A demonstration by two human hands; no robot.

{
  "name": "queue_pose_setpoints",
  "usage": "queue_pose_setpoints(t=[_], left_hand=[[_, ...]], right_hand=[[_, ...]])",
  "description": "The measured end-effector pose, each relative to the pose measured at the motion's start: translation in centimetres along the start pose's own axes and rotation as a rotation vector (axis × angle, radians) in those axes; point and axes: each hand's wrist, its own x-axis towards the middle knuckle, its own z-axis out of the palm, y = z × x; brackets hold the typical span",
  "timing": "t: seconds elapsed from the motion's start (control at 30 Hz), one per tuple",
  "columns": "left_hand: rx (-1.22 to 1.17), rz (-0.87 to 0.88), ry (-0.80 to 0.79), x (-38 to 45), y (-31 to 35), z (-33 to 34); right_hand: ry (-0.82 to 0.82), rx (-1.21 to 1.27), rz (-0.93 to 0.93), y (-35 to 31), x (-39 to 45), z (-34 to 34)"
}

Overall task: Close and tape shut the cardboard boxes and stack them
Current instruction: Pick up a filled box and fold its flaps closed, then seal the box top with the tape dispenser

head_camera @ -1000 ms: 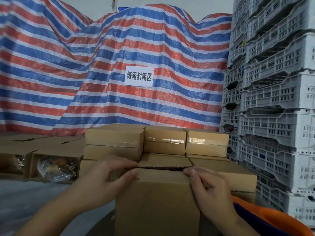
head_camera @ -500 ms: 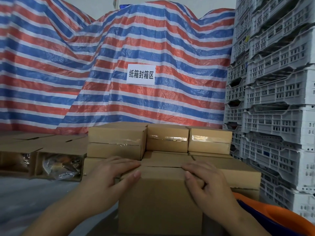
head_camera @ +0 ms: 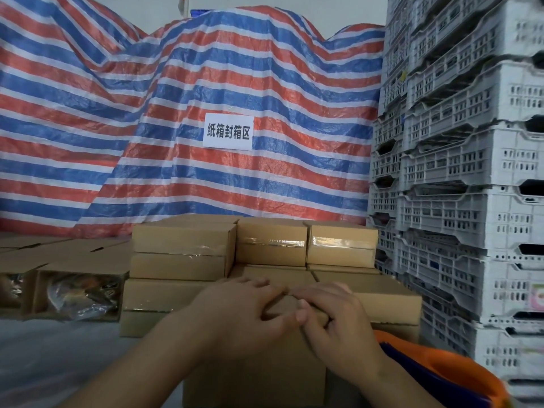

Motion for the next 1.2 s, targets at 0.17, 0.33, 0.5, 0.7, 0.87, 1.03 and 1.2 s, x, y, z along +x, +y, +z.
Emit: queue_pose_setpoints(t=[0.17, 0.33, 0.5, 0.7, 0.87, 1.03, 1.2], left_hand=[[0.033, -0.008, -0.055, 0.1, -0.3, 0.1], [0.044, -0.018, -0.075, 0.2, -0.3, -0.2], [0.038, -0.019, -0.053, 0.0, -0.3, 0.0], [0.028, -0.021, -0.049, -0.3, 0.1, -0.1], [0.038, -0.028, -0.062, -1.1, 0.4, -0.5], [0.022, -0.009, -0.072, -2.8, 0.4, -0.8], [-0.173, -0.008, -0.094, -3.5, 0.5, -1.7]], right_hand=[[-0.048, 0.087, 0.037, 0.1, -0.1, -0.3], [-0.208, 0.208, 0.386, -0.6, 2.0, -2.9], [-0.375, -0.431, 0.49, -0.6, 0.6, -7.3], [-0.429, -0.67, 0.69, -0.1, -5.6, -10.3], [-0.4, -0.655, 0.597, -0.3, -6.9, -10.3], [-0.358, -0.709, 0.671, 0.6, -6.9, -9.9], [-0.42, -0.815, 0.727, 1.5, -6.3, -9.4]])
